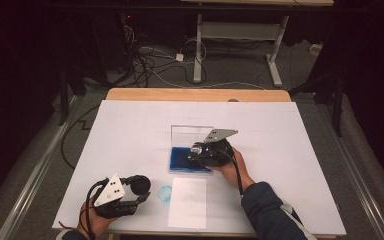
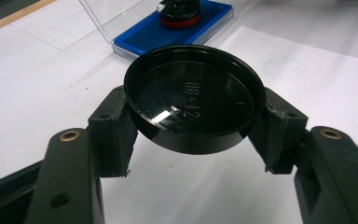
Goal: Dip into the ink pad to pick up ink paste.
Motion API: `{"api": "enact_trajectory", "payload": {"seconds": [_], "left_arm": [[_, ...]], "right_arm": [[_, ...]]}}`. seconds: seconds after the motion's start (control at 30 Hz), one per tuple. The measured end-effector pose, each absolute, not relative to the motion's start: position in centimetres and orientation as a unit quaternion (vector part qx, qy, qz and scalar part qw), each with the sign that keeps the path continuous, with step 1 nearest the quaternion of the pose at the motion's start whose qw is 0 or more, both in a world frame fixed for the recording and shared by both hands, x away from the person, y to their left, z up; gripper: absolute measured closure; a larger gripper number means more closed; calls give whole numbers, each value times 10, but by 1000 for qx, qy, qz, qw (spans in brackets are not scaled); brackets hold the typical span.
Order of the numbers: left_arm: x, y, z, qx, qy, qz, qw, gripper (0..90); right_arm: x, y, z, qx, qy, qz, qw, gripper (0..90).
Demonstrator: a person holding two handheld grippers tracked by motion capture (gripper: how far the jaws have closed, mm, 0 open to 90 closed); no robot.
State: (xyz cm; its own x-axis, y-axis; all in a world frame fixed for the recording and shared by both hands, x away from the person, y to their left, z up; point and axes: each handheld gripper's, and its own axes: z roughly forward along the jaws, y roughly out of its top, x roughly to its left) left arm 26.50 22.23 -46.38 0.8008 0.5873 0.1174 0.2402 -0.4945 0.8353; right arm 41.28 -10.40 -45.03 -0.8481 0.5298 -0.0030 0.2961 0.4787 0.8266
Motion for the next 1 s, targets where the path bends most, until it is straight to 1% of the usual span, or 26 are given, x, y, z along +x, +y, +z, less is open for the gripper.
{"api": "enact_trajectory", "payload": {"seconds": [0.77, 1.0], "left_arm": [[265, 221, -463, 841, 244, 199, 440, 367], [265, 221, -463, 841, 243, 199, 440, 367]], "right_arm": [[412, -107, -448, 250, 850, 448, 124, 571], [411, -110, -444, 250, 844, 455, 131, 571]]}}
